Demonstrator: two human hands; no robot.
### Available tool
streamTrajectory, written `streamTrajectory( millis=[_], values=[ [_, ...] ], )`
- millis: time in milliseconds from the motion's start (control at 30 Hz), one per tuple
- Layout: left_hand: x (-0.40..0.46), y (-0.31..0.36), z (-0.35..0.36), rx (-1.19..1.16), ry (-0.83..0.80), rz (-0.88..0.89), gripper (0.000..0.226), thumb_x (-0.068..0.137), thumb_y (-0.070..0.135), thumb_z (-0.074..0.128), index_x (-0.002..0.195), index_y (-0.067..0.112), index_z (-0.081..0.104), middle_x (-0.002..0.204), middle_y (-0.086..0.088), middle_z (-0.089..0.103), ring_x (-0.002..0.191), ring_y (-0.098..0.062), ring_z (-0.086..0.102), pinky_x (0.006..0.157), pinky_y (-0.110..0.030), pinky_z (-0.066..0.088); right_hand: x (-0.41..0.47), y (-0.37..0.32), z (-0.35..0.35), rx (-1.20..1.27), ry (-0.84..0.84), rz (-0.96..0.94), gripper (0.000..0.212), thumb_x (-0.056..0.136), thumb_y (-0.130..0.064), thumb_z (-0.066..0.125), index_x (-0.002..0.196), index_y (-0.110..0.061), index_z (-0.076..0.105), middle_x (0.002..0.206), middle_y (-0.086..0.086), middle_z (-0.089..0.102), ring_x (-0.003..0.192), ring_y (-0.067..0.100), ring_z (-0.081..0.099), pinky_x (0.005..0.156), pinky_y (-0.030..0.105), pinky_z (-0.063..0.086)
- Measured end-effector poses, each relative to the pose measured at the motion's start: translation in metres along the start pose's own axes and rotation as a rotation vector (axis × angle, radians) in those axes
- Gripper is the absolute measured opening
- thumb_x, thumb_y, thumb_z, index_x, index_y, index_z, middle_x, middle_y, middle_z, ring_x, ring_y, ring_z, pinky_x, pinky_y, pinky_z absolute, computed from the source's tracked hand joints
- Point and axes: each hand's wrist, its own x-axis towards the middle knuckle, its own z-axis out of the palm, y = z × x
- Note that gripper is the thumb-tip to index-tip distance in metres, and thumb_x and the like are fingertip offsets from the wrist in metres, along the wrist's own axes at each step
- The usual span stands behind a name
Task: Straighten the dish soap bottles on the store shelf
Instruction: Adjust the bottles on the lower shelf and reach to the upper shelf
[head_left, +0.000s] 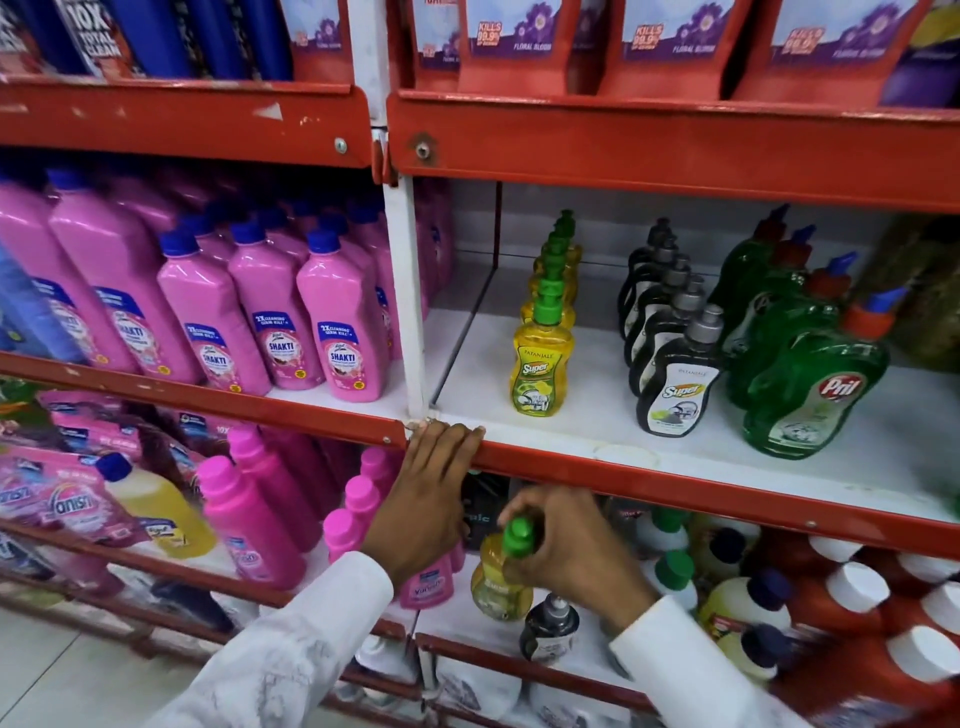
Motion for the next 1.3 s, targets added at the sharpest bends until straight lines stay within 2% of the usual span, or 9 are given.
streamTrajectory(
  millis=[167,367,467,700,867,967,1133,1233,1300],
  values=[
    [0.0,0.003,0.005,-0.014,0.011,-0.02,0.083,0.074,0.016,0.064,0.149,0.015,0.028,0.143,-0.011,0.045,0.139,-0.035,0.036,0.122,-0.055,0.022,-0.013,-0.05,-0.088,0.176,0.224,-0.11,0.042,0.053,-0.015,0.086,0.092,-0.025,0.073,0.084,-0.005,0.078,0.061,0.001,0.065,0.063,0.017,0.053],
    [-0.002,0.007,0.006,-0.068,0.009,-0.061,0.083,0.078,0.019,0.062,0.151,0.017,0.023,0.151,-0.011,0.038,0.147,-0.034,0.024,0.125,-0.053,0.015,0.011,-0.082,-0.144,0.092,0.35,-0.204,0.044,0.056,-0.024,0.089,0.096,-0.023,0.072,0.086,-0.007,0.077,0.07,0.001,0.071,0.066,0.019,0.058],
    [-0.003,0.007,0.005,-0.105,0.005,-0.071,0.084,0.08,0.019,0.062,0.153,0.018,0.021,0.154,-0.009,0.034,0.15,-0.031,0.017,0.127,-0.05,0.01,0.038,-0.083,-0.148,0.015,0.346,-0.194,0.046,0.056,-0.024,0.092,0.098,-0.02,0.073,0.088,-0.006,0.076,0.074,0.001,0.071,0.063,0.013,0.055],
    [-0.007,0.011,0.004,-0.156,0.007,-0.064,0.09,0.079,0.018,0.061,0.154,0.017,0.012,0.159,-0.009,0.023,0.153,-0.029,0.004,0.126,-0.045,0.007,0.085,-0.061,-0.136,-0.03,0.218,-0.139,0.043,0.062,-0.022,0.091,0.099,-0.02,0.071,0.096,-0.004,0.073,0.093,0.01,0.069,0.067,0.014,0.049],
    [-0.006,0.019,0.003,-0.068,0.007,-0.098,0.091,0.076,0.024,0.062,0.153,0.013,0.016,0.156,-0.014,0.03,0.151,-0.034,0.011,0.124,-0.056,0.015,0.092,-0.056,-0.133,-0.007,0.17,-0.152,0.045,0.066,-0.02,0.089,0.106,-0.021,0.068,0.105,-0.002,0.073,0.1,0.012,0.068,0.087,0.029,0.057],
    [0.0,0.03,0.001,0.018,0.032,-0.131,0.083,0.074,0.029,0.062,0.148,0.009,0.03,0.149,-0.015,0.04,0.146,-0.04,0.027,0.122,-0.063,0.016,0.087,-0.052,-0.132,-0.043,0.16,-0.172,0.048,0.071,-0.022,0.086,0.115,-0.025,0.067,0.11,-0.002,0.072,0.101,0.013,0.067,0.093,0.035,0.057],
    [0.007,0.047,0.008,-0.12,0.119,-0.139,0.067,0.08,0.026,0.059,0.141,0.006,0.038,0.14,-0.016,0.048,0.14,-0.034,0.034,0.124,-0.05,0.022,0.056,-0.041,-0.125,-0.048,0.353,-0.204,0.061,0.072,-0.026,0.085,0.127,-0.03,0.059,0.117,-0.006,0.069,0.098,0.013,0.061,0.088,0.029,0.051],
    [0.008,0.05,0.012,-0.12,0.138,-0.149,0.067,0.079,0.023,0.062,0.139,0.004,0.039,0.137,-0.019,0.048,0.138,-0.036,0.034,0.124,-0.044,0.017,0.016,-0.024,-0.109,-0.046,0.638,-0.287,0.038,0.075,-0.024,0.08,0.111,-0.026,0.067,0.106,-0.012,0.067,0.092,0.011,0.054,0.083,0.019,0.043],
    [0.009,0.051,0.013,-0.099,0.128,-0.149,0.068,0.078,0.022,0.062,0.138,0.002,0.039,0.135,-0.021,0.048,0.136,-0.039,0.036,0.123,-0.049,0.021,-0.009,-0.005,-0.086,0.014,0.715,-0.278,0.021,0.076,-0.019,0.078,0.094,-0.025,0.068,0.093,-0.013,0.066,0.08,0.009,0.051,0.073,0.014,0.039]
  ],
)
